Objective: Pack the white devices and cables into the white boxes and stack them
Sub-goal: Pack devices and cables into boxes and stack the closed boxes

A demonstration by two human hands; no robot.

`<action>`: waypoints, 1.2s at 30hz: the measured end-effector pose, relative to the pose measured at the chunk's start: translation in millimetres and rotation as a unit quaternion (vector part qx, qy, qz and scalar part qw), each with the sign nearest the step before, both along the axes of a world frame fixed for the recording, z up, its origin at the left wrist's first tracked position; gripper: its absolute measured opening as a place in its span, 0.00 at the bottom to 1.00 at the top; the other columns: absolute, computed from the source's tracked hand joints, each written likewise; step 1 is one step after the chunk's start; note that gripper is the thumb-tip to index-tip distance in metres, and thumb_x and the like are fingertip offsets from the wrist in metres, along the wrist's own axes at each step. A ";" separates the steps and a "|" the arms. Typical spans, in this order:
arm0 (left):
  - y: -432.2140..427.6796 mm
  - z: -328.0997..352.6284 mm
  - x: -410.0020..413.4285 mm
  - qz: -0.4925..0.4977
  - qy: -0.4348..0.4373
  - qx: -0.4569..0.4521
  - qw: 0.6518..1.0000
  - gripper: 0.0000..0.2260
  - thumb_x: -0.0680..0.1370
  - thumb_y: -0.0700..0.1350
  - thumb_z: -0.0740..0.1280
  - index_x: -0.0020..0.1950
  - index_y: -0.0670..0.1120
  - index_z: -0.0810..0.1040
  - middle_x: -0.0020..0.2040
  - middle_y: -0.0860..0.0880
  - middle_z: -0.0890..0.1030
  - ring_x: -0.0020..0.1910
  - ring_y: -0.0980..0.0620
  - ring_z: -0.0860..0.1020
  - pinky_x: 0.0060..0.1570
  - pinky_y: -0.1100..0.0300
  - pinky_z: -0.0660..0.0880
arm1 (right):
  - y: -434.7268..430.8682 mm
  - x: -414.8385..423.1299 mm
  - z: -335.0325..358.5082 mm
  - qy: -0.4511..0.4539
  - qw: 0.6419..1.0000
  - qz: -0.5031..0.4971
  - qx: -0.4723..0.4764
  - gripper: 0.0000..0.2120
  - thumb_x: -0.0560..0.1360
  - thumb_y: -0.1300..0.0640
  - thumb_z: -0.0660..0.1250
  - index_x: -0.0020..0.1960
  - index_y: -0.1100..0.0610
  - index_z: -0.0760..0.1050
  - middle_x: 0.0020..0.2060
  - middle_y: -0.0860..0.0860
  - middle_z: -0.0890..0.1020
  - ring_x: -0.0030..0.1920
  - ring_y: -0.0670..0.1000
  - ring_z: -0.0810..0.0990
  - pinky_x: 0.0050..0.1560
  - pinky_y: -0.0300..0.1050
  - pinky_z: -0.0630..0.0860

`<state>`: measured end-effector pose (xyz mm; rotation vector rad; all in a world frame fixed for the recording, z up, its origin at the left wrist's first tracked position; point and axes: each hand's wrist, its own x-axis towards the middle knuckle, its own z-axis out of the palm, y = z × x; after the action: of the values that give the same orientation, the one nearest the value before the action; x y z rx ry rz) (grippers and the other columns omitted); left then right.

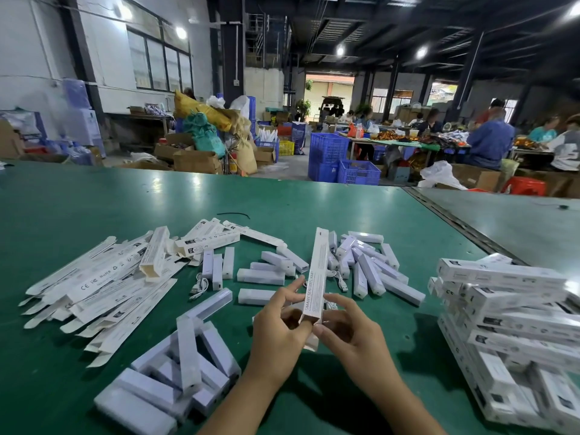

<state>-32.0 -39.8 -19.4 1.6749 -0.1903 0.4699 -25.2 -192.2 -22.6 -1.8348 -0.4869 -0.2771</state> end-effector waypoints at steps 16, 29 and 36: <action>5.1 -6.3 3.8 -0.107 0.040 -0.024 0.993 0.12 0.75 0.45 0.73 0.56 0.58 0.79 0.60 0.60 0.81 0.55 0.56 0.81 0.54 0.59 0.78 | -2.1 4.2 -4.1 0.019 0.997 -0.071 -0.002 0.06 0.74 0.56 0.73 0.43 0.49 0.77 0.32 0.48 0.83 0.30 0.42 0.76 0.34 0.37 0.73; 2.5 -4.4 11.0 -0.043 0.058 -0.116 0.991 0.06 0.70 0.44 0.75 0.45 0.53 0.87 0.54 0.56 0.85 0.49 0.51 0.85 0.51 0.61 0.80 | -5.7 2.5 4.1 -0.128 0.980 0.028 -0.153 0.14 0.65 0.64 0.74 0.48 0.52 0.80 0.67 0.40 0.74 0.62 0.43 0.78 0.61 0.38 0.73; -4.9 1.9 1.9 -0.095 0.076 -0.134 0.984 0.13 0.79 0.34 0.67 0.47 0.50 0.87 0.55 0.55 0.85 0.50 0.55 0.84 0.43 0.66 0.79 | -1.3 0.2 1.4 -0.167 0.979 -0.072 -0.091 0.09 0.71 0.57 0.75 0.49 0.48 0.78 0.51 0.41 0.83 0.50 0.41 0.82 0.51 0.41 0.79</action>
<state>-30.1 -44.7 -17.5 1.4056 -0.1650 0.2132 -25.0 -193.4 -21.1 -2.0138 -0.6288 -0.6654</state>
